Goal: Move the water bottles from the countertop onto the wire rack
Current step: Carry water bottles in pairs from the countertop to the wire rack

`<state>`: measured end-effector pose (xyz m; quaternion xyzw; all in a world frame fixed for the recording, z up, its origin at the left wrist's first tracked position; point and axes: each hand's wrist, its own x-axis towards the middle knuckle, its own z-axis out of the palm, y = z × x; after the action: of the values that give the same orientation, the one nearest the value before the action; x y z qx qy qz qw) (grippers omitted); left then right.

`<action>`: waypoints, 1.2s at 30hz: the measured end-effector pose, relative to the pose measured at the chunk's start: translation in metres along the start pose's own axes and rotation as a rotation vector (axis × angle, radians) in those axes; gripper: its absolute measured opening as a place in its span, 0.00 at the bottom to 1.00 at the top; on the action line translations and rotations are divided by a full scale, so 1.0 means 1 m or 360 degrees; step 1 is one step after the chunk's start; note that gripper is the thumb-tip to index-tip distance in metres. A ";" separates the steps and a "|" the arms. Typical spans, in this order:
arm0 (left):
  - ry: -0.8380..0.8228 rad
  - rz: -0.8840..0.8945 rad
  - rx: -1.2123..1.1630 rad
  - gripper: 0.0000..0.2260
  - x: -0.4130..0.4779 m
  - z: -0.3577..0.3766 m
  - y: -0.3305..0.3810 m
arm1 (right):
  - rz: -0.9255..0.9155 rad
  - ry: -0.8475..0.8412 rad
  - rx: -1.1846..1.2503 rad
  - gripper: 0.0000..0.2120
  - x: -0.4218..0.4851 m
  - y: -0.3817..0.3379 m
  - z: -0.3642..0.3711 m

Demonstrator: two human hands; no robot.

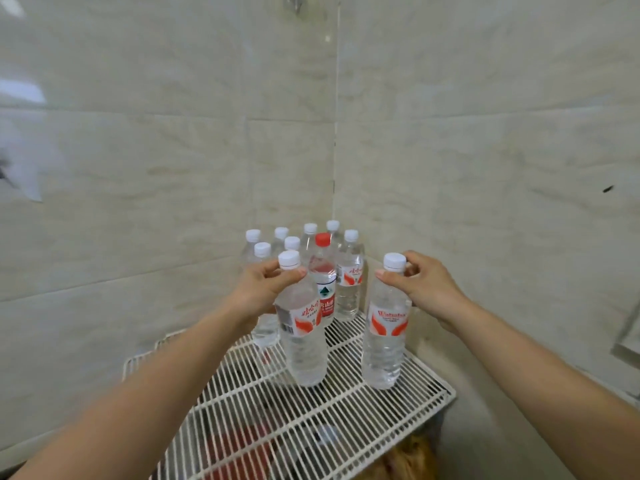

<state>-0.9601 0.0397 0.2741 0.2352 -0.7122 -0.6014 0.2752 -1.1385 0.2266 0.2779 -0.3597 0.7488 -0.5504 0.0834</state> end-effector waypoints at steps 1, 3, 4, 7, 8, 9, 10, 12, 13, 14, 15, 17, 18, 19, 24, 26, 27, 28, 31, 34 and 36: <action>0.0002 -0.0004 -0.0009 0.09 0.012 0.005 -0.003 | 0.0007 -0.0002 -0.0004 0.09 0.013 0.005 0.002; -0.0006 -0.0029 -0.0029 0.08 0.036 0.015 -0.007 | 0.0025 -0.0020 -0.0053 0.09 0.037 0.014 0.007; -0.0013 -0.0034 -0.0034 0.05 0.046 0.021 -0.009 | 0.0039 -0.0029 -0.0094 0.09 0.049 0.019 0.010; -0.0043 -0.0013 -0.0011 0.02 0.064 0.041 -0.008 | 0.0078 -0.0059 -0.0187 0.12 0.080 0.031 0.017; -0.0053 -0.0003 0.0003 0.02 0.069 0.047 -0.007 | 0.0078 -0.0074 -0.0202 0.12 0.088 0.033 0.018; -0.0050 0.0004 0.0013 0.03 0.074 0.052 -0.007 | 0.0072 -0.0092 -0.0212 0.12 0.094 0.034 0.019; -0.0040 0.0003 0.0019 0.03 0.078 0.057 -0.007 | 0.0070 -0.0104 -0.0218 0.12 0.099 0.035 0.020; -0.0032 -0.0013 0.0035 0.03 0.083 0.063 -0.009 | 0.0063 -0.0127 -0.0222 0.13 0.107 0.037 0.021; -0.0042 -0.0013 0.0040 0.04 0.085 0.067 -0.010 | 0.0059 -0.0154 -0.0230 0.13 0.110 0.038 0.021; -0.0052 -0.0010 0.0038 0.04 0.086 0.069 -0.011 | 0.0054 -0.0179 -0.0231 0.13 0.113 0.039 0.021; -0.0060 -0.0004 0.0032 0.04 0.087 0.072 -0.011 | 0.0049 -0.0199 -0.0223 0.14 0.116 0.041 0.021; -0.0051 -0.0001 0.0028 0.04 0.089 0.076 -0.011 | 0.0042 -0.0233 -0.0214 0.17 0.121 0.043 0.019; -0.0049 0.0004 0.0035 0.05 0.089 0.078 -0.010 | 0.0027 -0.0248 -0.0213 0.17 0.122 0.043 0.018; -0.0054 0.0011 0.0044 0.05 0.090 0.079 -0.009 | 0.0011 -0.0252 -0.0230 0.17 0.122 0.043 0.017; -0.0057 0.0047 0.0210 0.08 0.091 0.085 -0.006 | -0.0194 -0.0221 -0.0811 0.14 0.122 0.027 0.011; -0.0021 0.0053 0.0270 0.09 0.091 0.087 -0.006 | -0.0261 -0.0147 -0.1135 0.16 0.124 0.018 0.010; 0.0001 0.0048 0.0273 0.10 0.092 0.087 -0.006 | -0.0282 -0.0129 -0.1236 0.17 0.125 0.015 0.009; 0.0022 0.0039 0.0269 0.10 0.092 0.088 -0.006 | -0.0285 -0.0140 -0.1287 0.18 0.128 0.013 0.010; 0.0033 0.0050 0.0289 0.10 0.093 0.088 -0.006 | -0.0230 -0.0369 -0.1154 0.14 0.134 0.008 0.010; 0.0021 0.0076 0.0268 0.07 0.093 0.085 -0.004 | -0.0217 -0.0617 -0.1057 0.11 0.142 0.003 0.001; 0.0025 0.0083 0.0272 0.08 0.094 0.083 -0.002 | -0.0213 -0.0704 -0.1061 0.11 0.145 0.001 -0.005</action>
<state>-1.0851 0.0372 0.2721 0.2438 -0.7647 -0.5292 0.2753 -1.2465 0.1392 0.3184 -0.5248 0.8252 -0.1908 0.0853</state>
